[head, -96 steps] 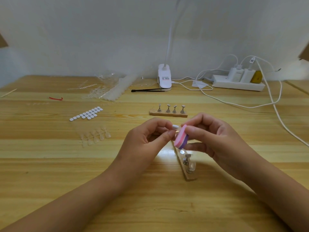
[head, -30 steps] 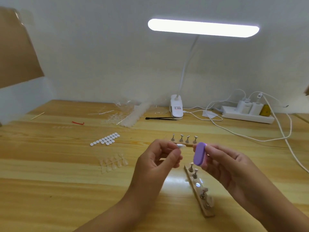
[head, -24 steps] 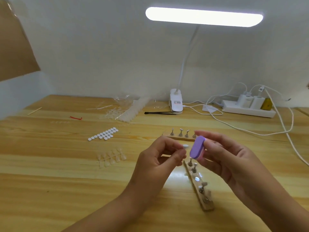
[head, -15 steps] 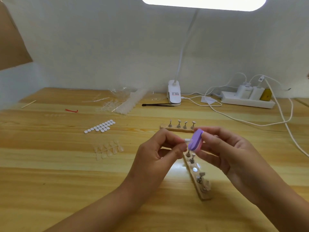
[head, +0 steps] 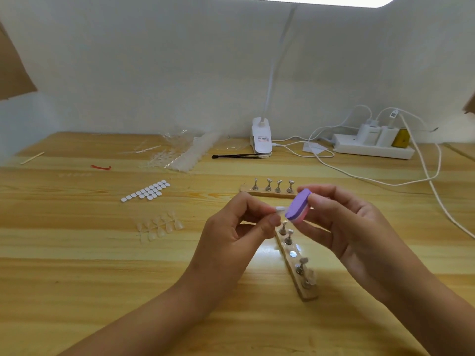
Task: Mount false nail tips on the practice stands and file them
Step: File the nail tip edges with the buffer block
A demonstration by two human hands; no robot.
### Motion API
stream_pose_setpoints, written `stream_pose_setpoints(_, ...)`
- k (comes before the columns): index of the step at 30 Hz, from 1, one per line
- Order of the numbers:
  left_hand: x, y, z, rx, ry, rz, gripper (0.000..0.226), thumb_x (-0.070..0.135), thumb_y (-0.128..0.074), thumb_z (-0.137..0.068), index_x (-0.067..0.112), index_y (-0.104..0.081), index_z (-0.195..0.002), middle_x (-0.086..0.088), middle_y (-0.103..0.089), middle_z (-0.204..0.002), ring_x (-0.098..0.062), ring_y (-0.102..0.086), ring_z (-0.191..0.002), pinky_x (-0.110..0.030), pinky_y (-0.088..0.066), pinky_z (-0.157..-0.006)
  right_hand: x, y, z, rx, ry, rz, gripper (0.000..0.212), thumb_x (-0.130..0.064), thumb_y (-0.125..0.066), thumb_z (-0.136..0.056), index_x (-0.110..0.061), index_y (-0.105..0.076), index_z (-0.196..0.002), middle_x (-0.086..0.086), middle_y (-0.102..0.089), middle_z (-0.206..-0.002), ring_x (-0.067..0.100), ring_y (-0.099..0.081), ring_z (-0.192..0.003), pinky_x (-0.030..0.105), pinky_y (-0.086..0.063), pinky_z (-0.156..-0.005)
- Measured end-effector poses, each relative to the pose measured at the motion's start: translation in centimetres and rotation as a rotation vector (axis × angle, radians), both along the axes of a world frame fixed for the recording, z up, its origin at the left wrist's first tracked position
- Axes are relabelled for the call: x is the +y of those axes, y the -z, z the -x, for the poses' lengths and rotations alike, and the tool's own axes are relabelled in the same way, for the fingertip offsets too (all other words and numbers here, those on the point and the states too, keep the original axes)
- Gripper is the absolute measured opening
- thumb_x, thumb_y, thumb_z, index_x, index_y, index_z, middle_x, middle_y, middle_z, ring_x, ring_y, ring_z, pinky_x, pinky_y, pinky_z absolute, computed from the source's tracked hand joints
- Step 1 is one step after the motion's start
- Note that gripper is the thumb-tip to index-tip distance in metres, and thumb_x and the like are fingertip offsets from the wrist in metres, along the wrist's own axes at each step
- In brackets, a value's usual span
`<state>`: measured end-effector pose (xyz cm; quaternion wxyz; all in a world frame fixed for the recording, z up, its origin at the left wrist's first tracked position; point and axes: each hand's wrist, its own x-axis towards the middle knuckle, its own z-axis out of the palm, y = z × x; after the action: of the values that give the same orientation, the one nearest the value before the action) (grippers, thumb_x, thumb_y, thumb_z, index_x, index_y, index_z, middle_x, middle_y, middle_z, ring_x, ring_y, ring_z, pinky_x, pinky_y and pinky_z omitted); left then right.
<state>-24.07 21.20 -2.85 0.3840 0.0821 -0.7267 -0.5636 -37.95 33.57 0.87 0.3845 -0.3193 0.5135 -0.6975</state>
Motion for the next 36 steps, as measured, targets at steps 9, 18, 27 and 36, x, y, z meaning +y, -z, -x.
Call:
stream_pose_setpoints(9, -0.1, 0.1, 0.2, -0.002, 0.011, 0.013, 0.012, 0.025, -0.065, -0.090, 0.036, -0.065, -0.086, 0.008, -0.072, -0.089, -0.010, -0.069, -0.082, -0.019, -0.054, -0.073, -0.2, 0.5, -0.8, 0.013, -0.014, 0.020, 0.019, -0.021, -0.074, -0.076, -0.014, -0.074, -0.094, 0.017, -0.073, -0.099, 0.026, -0.072, -0.093, 0.027, -0.058, -0.075)
stream_pose_setpoints(18, -0.1, 0.0, 0.1, 0.008, 0.026, 0.008, 0.010, 0.027, -0.063, -0.088, 0.037, -0.064, -0.086, 0.009, -0.072, -0.089, -0.008, -0.069, -0.080, -0.017, -0.053, -0.073, -0.2, 0.5, -1.1, 0.022, 0.028, 0.052, 0.014, -0.019, -0.077, -0.078, -0.015, -0.074, -0.091, 0.015, -0.073, -0.099, 0.026, -0.072, -0.094, 0.027, -0.058, -0.075)
stream_pose_setpoints(27, -0.1, 0.1, 0.2, 0.022, 0.032, -0.005, 0.007, 0.022, -0.065, -0.089, 0.028, -0.066, -0.088, 0.010, -0.071, -0.085, -0.008, -0.068, -0.080, -0.018, -0.053, -0.074, -0.2, 0.0, -0.5, 0.070, 0.034, 0.043, 0.028, -0.026, -0.072, -0.071, -0.014, -0.078, -0.095, 0.012, -0.075, -0.097, 0.019, -0.072, -0.089, 0.023, -0.057, -0.071)
stream_pose_setpoints(36, -0.1, 0.1, 0.3, 0.017, 0.029, 0.022, 0.010, 0.020, -0.061, -0.093, 0.025, -0.069, -0.097, 0.011, -0.069, -0.090, -0.009, -0.066, -0.085, -0.017, -0.052, -0.076, -0.2, 0.3, -0.6, 0.070, 0.000, 0.020, 0.024, -0.023, -0.070, -0.074, -0.013, -0.077, -0.095, 0.011, -0.074, -0.097, 0.019, -0.072, -0.091, 0.025, -0.057, -0.073)
